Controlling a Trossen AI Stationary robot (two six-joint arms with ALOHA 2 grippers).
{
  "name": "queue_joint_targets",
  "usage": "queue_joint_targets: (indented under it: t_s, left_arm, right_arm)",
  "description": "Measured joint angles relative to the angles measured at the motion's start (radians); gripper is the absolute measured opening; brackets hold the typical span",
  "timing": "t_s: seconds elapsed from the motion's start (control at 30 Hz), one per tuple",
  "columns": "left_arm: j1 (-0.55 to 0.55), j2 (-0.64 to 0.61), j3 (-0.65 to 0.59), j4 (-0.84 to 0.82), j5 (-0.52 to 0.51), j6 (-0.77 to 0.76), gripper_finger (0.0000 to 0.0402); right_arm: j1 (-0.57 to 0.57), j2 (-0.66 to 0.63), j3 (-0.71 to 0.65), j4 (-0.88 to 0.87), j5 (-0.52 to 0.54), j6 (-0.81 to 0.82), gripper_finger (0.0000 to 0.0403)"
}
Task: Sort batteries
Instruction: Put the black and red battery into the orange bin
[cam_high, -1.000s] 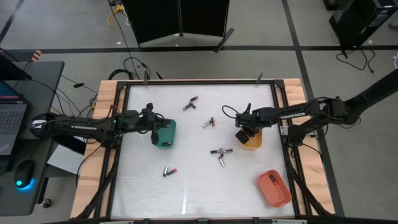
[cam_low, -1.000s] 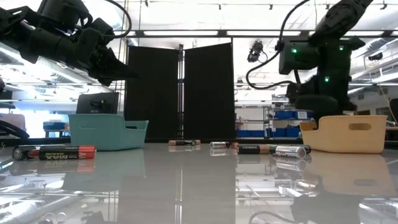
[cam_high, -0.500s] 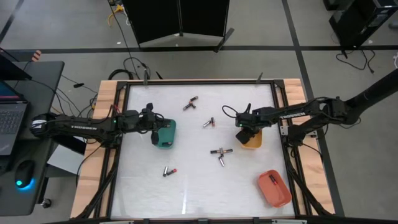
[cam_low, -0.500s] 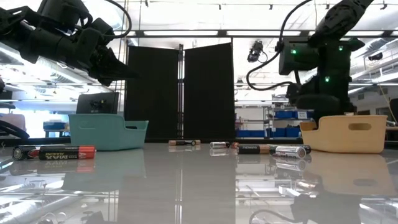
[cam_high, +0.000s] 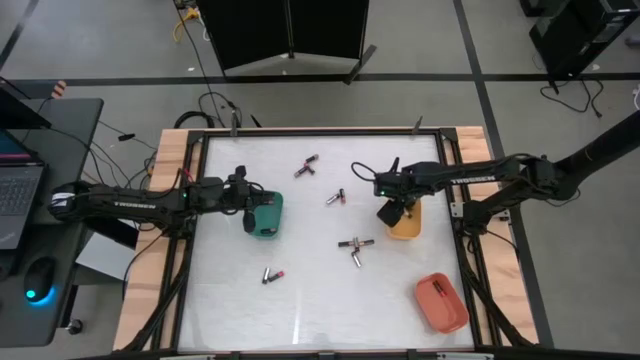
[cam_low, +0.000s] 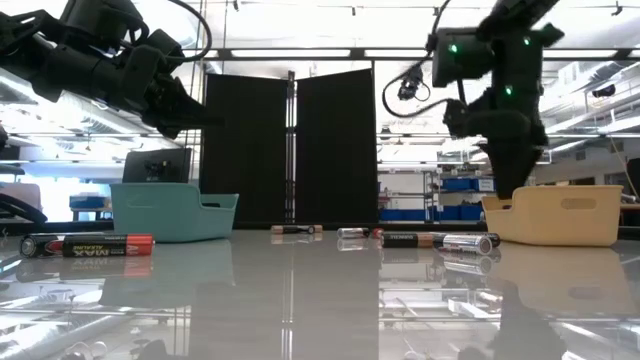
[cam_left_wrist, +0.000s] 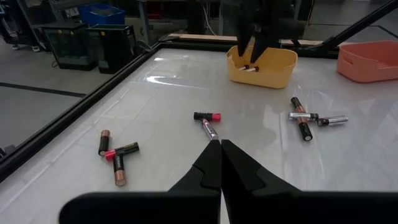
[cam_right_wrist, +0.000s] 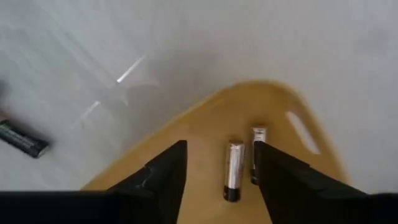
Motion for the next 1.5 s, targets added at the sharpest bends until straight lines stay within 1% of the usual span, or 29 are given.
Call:
queue_joint_targets:
  t_s: [0.2, 0.27, 0.33, 0.47, 0.6, 0.7, 0.77, 0.83, 0.93, 1.03, 1.13, 1.37, 1.5]
  left_arm:
    - [0.0, 0.0, 0.0, -0.012, 0.0, -0.002, 0.0007]
    - [0.0, 0.0, 0.0, -0.016, -0.004, -0.002, 0.0007]
    - [0.0, 0.0, 0.0, -0.021, -0.007, -0.002, 0.0007]
    - [0.0, 0.0, 0.0, -0.021, -0.007, -0.002, 0.0007]
    - [0.0, 0.0, 0.0, -0.02, -0.008, -0.003, 0.0007]
    - [0.0, 0.0, 0.0, -0.019, -0.012, -0.003, 0.0007]
    - [0.0, 0.0, 0.0, -0.019, -0.014, -0.003, 0.0007]
    - [0.0, 0.0, 0.0, -0.019, -0.014, -0.003, 0.0007]
    - [0.0, 0.0, 0.0, -0.018, -0.02, -0.003, 0.0007]
    - [0.001, 0.0, -0.001, -0.018, -0.023, -0.003, 0.0007]
    - [0.001, 0.0, -0.001, -0.02, -0.025, -0.003, 0.0007]
    - [0.001, 0.0, -0.001, -0.023, -0.027, -0.003, 0.0007]
    - [0.0, 0.0, -0.001, -0.025, -0.028, -0.003, 0.0007]
  right_arm:
    - [0.033, 0.0, 0.112, -0.103, 0.087, -0.011, 0.0224]
    - [0.045, 0.0, 0.138, -0.098, 0.104, -0.019, 0.0229]
    - [0.053, 0.0, 0.15, -0.055, 0.104, -0.035, 0.0232]
    - [0.061, 0.0, 0.149, 0.096, 0.103, -0.085, 0.0232]
    - [0.059, 0.001, 0.115, 0.36, 0.102, -0.148, 0.0227]
    - [0.05, 0.001, 0.075, 0.592, 0.099, -0.209, 0.0225]
    - [0.041, 0.005, 0.056, 0.703, 0.098, -0.23, 0.0225]
    - [0.031, 0.023, 0.055, 0.788, 0.098, -0.247, 0.0225]
    - [0.011, 0.083, 0.067, 0.865, 0.09, -0.266, 0.0226]
    - [-0.015, 0.169, 0.123, 0.852, 0.058, -0.267, 0.0226]
    - [-0.041, 0.261, 0.213, 0.81, 0.031, -0.265, 0.0226]
    - [-0.091, 0.47, 0.524, 0.575, 0.02, -0.285, 0.0226]
    - [-0.113, 0.595, 0.666, 0.451, 0.02, -0.297, 0.0226]
